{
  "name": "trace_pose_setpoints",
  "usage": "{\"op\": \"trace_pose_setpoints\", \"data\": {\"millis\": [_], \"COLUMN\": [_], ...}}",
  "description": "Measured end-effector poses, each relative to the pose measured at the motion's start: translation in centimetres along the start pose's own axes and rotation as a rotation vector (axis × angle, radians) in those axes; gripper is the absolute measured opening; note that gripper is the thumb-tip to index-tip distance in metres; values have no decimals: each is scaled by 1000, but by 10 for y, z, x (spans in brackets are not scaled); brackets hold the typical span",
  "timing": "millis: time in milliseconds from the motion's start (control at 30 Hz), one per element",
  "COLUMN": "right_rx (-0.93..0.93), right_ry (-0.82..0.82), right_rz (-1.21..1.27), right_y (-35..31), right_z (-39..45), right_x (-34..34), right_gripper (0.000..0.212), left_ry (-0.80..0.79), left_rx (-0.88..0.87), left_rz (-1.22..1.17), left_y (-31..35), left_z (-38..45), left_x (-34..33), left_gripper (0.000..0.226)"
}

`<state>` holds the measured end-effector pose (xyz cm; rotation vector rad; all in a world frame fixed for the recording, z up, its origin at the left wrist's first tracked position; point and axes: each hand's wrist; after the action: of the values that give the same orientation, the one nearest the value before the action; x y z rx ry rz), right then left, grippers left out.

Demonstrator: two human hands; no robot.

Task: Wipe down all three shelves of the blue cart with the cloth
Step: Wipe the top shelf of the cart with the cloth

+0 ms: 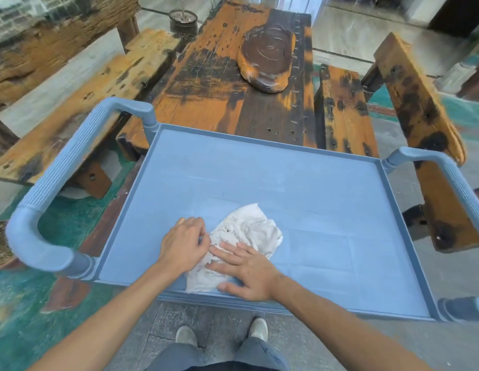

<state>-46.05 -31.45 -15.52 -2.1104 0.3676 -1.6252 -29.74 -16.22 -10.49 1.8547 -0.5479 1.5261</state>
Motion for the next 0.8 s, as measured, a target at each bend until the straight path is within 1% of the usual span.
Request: {"op": "trace_pose_setpoints", "data": {"millis": [33,100,133,200,333,433,500,567,667,800], "right_rx": [22,61,80,102,52,-31,-99,-163,-322,-572], "right_ry": [-30,-82,-103,-131,-147,-89,-29,37,142,349], "right_rz": [-2,-4,-7,-17,-37,-22,4,22,61,77], "right_y": [10,32,44,71,122,153,170,175,176,145], "right_z": [-10,-29,-39,-61,-106,-145,-175,-196,-232,-259], "right_x": [5,16,22,35,64,72,72,67,55,22], "right_gripper": [55,54,55,55,54,53,54,54,53,51], "left_ry": [-76,-301,-384,-451,-508,-508,-510,-485,-467,-469], "left_rx": [-10,-36,-56,-102,-159,-202,-228,-255,-324,-400], "left_rz": [-26,-71,-78,-74,-88,-120,-112,-102,-79,-61], "left_y": [9,31,43,72,139,193,231,256,301,339], "left_z": [4,11,15,22,43,58,68,73,78,71], "left_x": [-6,-16,-20,-27,-39,-51,-60,-66,-78,-89], "left_gripper": [16,31,37,41,50,49,52,55,57,62]}}
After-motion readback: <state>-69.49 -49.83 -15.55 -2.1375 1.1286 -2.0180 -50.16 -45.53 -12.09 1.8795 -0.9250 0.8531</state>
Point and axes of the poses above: each hand's wrist, its own z-axis towards the middle knuckle, its own x-axis out of the back of the hand, y = z × x, and after that the axes turned 11 degrees about z, right-handed
